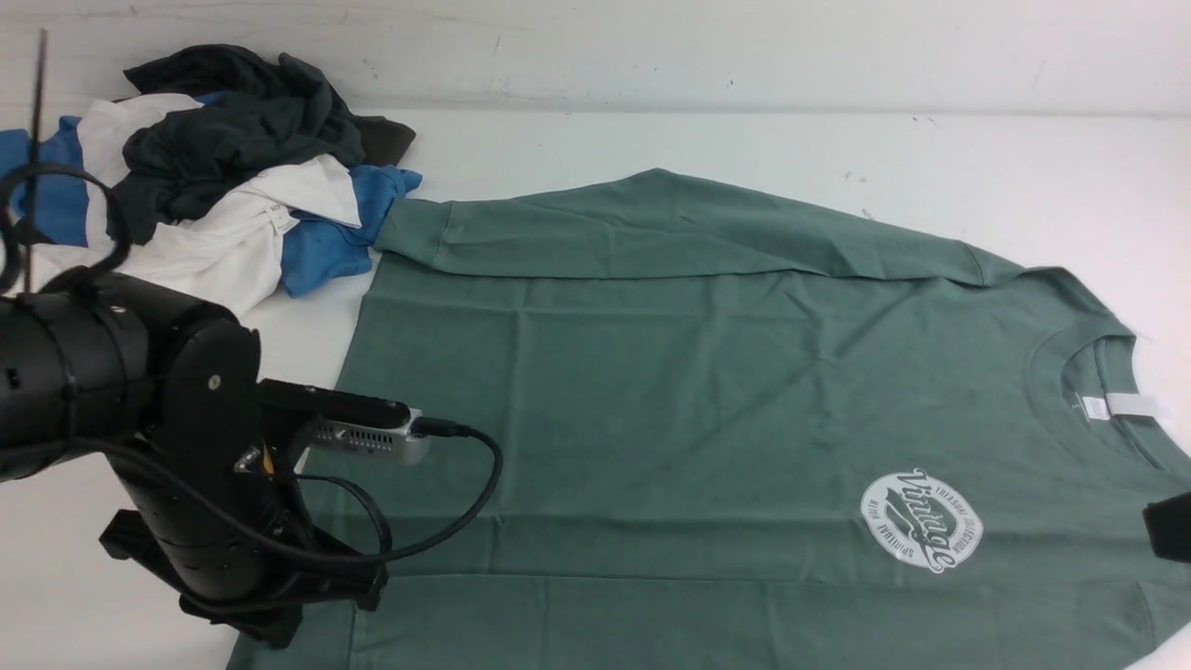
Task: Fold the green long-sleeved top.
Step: Use the left arm to clamp the cuff closest to it, then use the left arm to drag and place the cuff at the centered position on the left edge of the fabric
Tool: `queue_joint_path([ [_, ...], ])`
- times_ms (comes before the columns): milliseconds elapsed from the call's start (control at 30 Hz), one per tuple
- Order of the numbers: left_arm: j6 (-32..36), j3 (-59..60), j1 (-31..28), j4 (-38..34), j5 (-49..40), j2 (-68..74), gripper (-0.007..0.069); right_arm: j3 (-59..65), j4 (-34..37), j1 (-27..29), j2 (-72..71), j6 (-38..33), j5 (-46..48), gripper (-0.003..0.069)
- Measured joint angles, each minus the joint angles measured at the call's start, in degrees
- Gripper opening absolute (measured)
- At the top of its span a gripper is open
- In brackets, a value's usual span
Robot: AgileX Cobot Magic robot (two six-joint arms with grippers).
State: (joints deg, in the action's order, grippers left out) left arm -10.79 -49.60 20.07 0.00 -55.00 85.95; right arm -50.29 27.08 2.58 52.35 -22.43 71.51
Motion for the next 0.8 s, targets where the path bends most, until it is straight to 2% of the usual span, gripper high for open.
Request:
queue_joint_path([
  [233,0.00,-7.10,0.00,0.00,-4.61,-4.91,0.0016,0.00,0.00,0.00,0.00,0.00,0.00,-0.0015],
  [467,1.46,-29.62,0.00,0.37,-6.80,-3.80,0.0016,0.00,0.47,0.00,0.00,0.00,0.00,-0.0015],
  [667,0.65,-46.46,0.00,7.13,-8.73,2.86,0.0016,0.00,1.51,0.00,0.00,0.00,-0.17,-0.0015],
  [800,-0.72,-49.75,-0.32,9.92,-9.64,8.41,0.0016,0.00,1.55,0.00,0.00,0.00,-0.17,-0.0015],
])
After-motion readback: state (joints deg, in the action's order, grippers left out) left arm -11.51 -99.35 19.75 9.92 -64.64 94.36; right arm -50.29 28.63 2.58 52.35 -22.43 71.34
